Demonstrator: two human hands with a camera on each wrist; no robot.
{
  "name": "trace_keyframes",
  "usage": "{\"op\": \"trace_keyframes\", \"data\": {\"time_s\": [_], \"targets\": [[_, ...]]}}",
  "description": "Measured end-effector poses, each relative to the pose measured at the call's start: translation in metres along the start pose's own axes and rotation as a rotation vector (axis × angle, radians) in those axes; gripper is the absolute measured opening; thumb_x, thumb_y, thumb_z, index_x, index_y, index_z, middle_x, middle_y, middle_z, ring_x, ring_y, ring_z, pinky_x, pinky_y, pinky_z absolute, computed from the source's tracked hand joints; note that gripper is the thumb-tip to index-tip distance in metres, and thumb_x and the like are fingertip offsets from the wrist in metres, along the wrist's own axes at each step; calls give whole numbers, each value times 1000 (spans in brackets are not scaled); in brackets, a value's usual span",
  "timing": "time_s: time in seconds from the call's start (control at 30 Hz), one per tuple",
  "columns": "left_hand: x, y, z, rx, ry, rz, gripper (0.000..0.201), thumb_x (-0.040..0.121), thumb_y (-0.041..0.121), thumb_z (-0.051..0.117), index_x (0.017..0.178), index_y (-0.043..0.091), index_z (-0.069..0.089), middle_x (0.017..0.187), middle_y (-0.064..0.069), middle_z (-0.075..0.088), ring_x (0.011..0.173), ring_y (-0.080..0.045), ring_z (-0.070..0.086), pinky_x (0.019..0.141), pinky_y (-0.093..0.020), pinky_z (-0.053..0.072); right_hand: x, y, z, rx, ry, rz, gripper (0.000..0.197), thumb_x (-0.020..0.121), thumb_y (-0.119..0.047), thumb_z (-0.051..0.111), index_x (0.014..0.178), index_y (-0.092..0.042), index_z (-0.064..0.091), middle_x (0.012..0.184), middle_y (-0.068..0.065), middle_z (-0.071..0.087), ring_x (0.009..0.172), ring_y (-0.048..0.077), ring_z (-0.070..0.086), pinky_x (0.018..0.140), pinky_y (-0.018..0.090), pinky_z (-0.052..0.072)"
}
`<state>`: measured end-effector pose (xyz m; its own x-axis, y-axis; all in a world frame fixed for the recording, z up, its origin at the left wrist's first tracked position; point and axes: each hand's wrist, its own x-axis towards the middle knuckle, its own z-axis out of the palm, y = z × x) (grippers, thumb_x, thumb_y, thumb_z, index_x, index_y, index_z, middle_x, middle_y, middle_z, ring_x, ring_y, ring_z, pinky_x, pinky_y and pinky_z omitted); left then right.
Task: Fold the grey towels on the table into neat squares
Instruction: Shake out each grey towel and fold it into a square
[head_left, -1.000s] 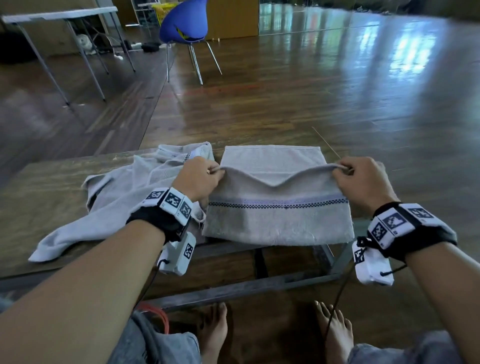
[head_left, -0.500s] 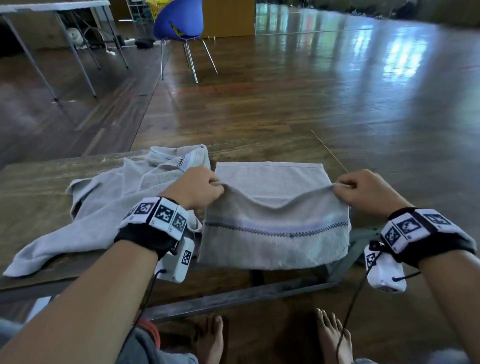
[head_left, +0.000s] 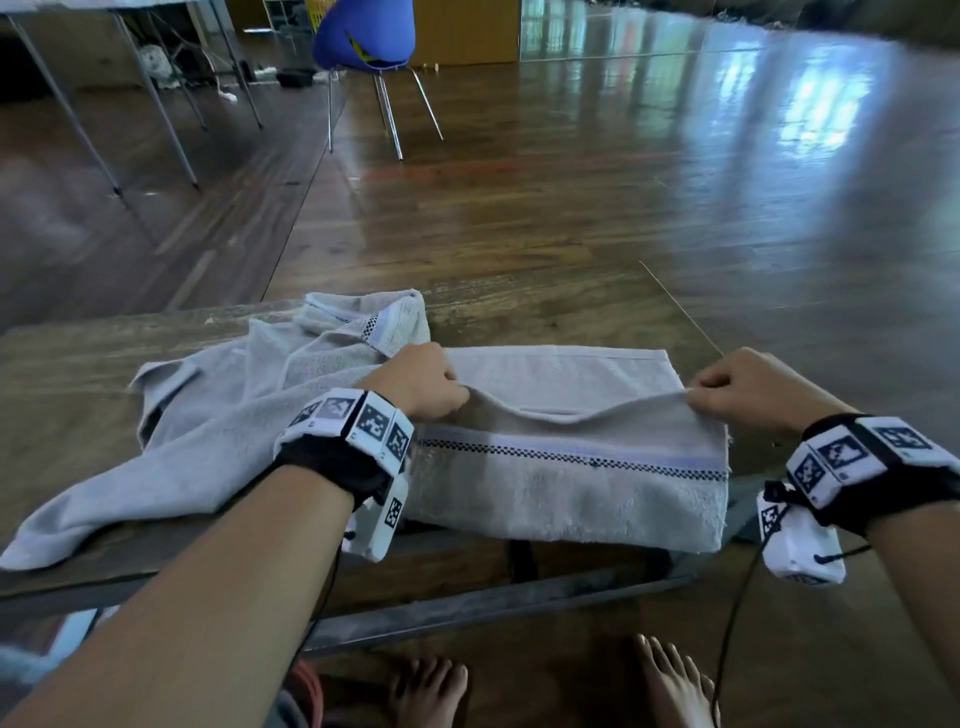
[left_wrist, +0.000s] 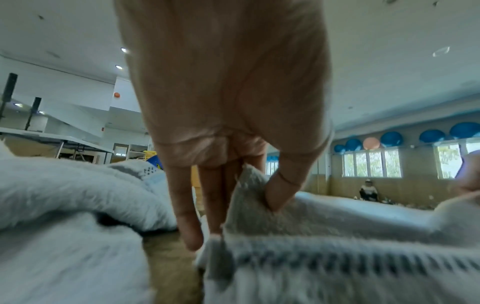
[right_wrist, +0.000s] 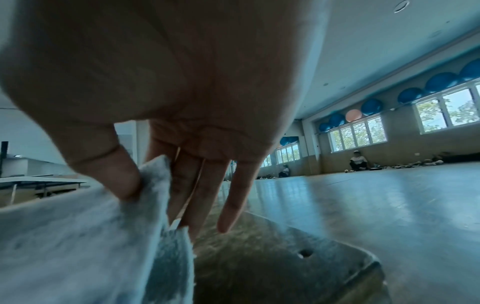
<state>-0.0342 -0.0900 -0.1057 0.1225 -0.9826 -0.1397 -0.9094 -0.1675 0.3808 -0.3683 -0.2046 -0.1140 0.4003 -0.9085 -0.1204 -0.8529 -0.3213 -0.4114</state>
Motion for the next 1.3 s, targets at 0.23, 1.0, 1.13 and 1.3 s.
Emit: {"op": "trace_keyframes", "data": {"time_s": [0.23,1.0,1.13,1.3], "targets": [[3,-11,3,-123,306,-24,46,86,10,55,49,15,29,48,-2,32,48,-18,33,51,-30,28,7,0,5,145,237,-65,19,92,-20,63,79,-21,77,74,0,72,78,21,64,69,33,48],[21,-31,21,-54,276,-157,10,84,21,72,77,15,76,79,-2,71,78,-18,65,69,-32,55,44,0,27,21,165,5,9,89,-25,70,87,-24,78,85,5,73,98,26,62,89,35,53],[23,-31,20,-51,258,-136,13,83,20,77,94,17,72,96,-1,66,93,-19,61,85,-37,55,46,2,27,-11,127,-54,6,89,-20,72,85,-22,75,81,0,71,91,25,62,84,32,48],[21,-27,19,-59,187,-143,7,87,17,72,93,14,74,93,-5,70,86,-18,64,72,-29,50,45,4,31,75,112,-83,15,87,-18,73,77,-26,67,72,-4,69,65,14,64,65,27,46]]}}
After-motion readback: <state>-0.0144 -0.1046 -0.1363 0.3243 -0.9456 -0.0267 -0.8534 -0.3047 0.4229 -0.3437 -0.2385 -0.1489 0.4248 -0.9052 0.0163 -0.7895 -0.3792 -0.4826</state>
